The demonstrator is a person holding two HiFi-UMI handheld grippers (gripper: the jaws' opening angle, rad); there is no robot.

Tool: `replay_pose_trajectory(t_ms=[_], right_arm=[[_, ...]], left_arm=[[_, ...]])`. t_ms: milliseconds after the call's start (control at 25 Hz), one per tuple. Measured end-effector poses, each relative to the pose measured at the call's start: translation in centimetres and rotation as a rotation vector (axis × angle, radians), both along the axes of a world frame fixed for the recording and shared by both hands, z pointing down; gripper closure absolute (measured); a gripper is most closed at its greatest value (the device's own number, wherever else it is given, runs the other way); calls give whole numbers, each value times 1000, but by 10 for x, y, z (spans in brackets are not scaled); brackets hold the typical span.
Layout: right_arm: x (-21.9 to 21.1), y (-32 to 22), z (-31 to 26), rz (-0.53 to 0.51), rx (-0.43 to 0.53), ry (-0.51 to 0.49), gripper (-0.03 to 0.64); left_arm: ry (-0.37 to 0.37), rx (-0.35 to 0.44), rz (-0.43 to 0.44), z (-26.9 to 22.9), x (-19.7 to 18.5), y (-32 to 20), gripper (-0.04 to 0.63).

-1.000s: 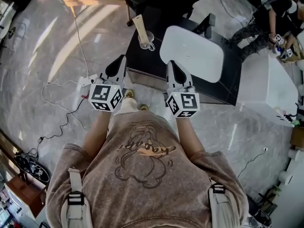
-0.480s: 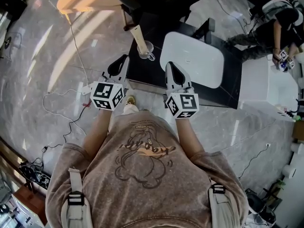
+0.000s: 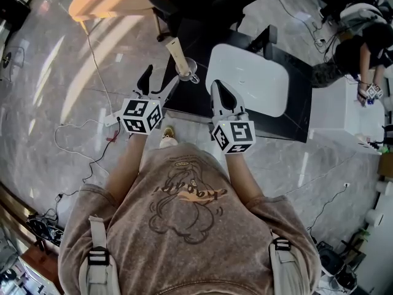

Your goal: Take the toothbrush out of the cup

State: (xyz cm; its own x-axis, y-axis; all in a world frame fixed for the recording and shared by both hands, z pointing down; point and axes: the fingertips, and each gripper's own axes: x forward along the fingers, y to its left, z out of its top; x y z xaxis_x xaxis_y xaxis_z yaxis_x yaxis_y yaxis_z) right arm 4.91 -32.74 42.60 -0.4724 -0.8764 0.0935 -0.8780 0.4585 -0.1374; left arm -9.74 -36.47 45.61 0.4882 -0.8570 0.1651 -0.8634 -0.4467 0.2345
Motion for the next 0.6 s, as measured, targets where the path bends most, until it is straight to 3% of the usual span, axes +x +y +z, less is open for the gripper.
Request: replay_pose_trajectory(t_ms=[200,600], right_arm=[[-4,-1,-1,-8,-4,0,601],[-3,-1,4,-8,-17,12,601]], left_arm=[[30,-70,10,19,3,-26,219],[-46,-168,8,72,22,-84,221]])
